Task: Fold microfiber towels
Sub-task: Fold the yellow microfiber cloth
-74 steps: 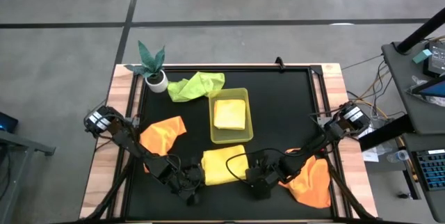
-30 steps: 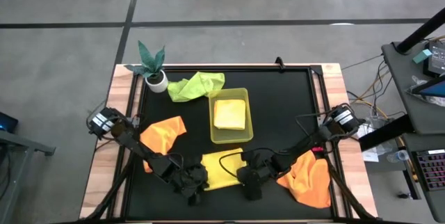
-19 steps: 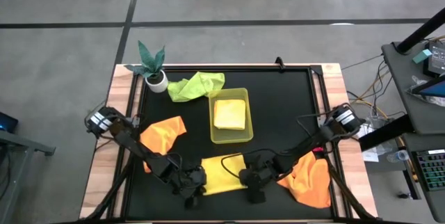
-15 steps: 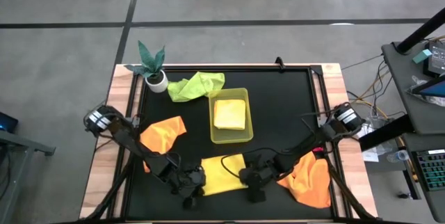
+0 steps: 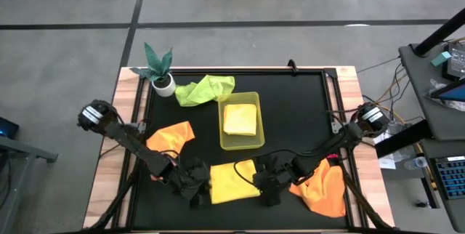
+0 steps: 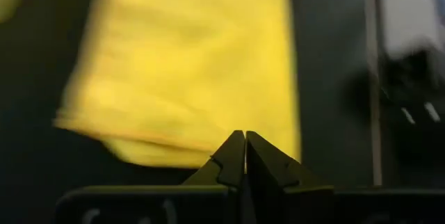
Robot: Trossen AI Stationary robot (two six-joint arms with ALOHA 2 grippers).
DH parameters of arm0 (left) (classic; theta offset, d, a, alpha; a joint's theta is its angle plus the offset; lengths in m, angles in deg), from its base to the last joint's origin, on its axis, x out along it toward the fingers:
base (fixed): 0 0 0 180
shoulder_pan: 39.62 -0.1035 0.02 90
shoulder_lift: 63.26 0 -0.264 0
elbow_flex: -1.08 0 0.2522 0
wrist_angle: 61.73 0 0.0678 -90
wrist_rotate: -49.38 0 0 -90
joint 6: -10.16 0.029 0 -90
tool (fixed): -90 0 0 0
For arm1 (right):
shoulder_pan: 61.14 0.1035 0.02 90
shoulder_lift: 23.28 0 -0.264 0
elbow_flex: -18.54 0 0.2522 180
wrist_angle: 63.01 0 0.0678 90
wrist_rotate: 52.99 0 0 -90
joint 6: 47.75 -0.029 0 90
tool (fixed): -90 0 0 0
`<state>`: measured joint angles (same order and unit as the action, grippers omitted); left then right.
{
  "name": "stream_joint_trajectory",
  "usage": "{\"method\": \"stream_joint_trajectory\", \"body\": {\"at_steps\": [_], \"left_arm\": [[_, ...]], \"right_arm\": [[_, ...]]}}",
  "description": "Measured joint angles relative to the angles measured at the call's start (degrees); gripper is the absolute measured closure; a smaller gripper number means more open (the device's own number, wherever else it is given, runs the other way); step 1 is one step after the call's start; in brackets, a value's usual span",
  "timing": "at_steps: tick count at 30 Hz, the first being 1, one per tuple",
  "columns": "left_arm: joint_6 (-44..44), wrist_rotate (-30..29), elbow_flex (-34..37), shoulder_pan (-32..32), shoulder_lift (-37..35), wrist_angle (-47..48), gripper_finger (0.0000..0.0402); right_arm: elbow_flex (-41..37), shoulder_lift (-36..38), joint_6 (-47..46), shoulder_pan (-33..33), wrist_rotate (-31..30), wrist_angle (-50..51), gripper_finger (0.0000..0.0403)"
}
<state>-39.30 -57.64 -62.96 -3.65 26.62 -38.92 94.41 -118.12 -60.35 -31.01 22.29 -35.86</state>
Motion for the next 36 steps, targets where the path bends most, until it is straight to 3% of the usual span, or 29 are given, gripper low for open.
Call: {"method": "stream_joint_trajectory", "body": {"at_steps": [5, 12, 18, 22, 26, 33, 36], "left_arm": [[-10.91, -8.98, 0.34, -1.73, -1.02, 6.08, 0.0401], [-18.82, -8.46, 1.27, -4.22, -0.26, 7.48, 0.0353], [-19.04, -8.45, 1.27, -4.79, -0.04, 6.79, 0.0285], [-18.93, -8.47, 1.52, -4.77, -0.04, 6.45, 0.0263], [-19.24, -8.52, 3.04, -4.77, -0.04, 4.58, 0.0266], [-19.22, -8.58, 8.35, -4.77, -0.02, -8.46, 0.0296], [-19.27, -8.58, 9.14, -4.77, -0.02, -8.54, 0.0313]], "right_arm": [[-0.21, 0.57, 3.32, -0.02, -3.31, -1.48, 0.0392], [-0.26, 0.64, 8.24, -0.04, -5.44, -6.85, 0.0392], [-0.26, 0.60, 8.73, -0.04, -5.44, -6.86, 0.0392], [-0.26, 0.28, 8.67, -0.07, -5.44, -6.86, 0.0392], [-0.26, 0.18, 8.10, -0.15, -5.44, -6.86, 0.0392], [-0.29, 0.14, 8.12, -0.15, -5.44, -6.86, 0.0392], [-0.29, 0.12, 8.12, -0.15, -5.44, -6.86, 0.0392]]}}
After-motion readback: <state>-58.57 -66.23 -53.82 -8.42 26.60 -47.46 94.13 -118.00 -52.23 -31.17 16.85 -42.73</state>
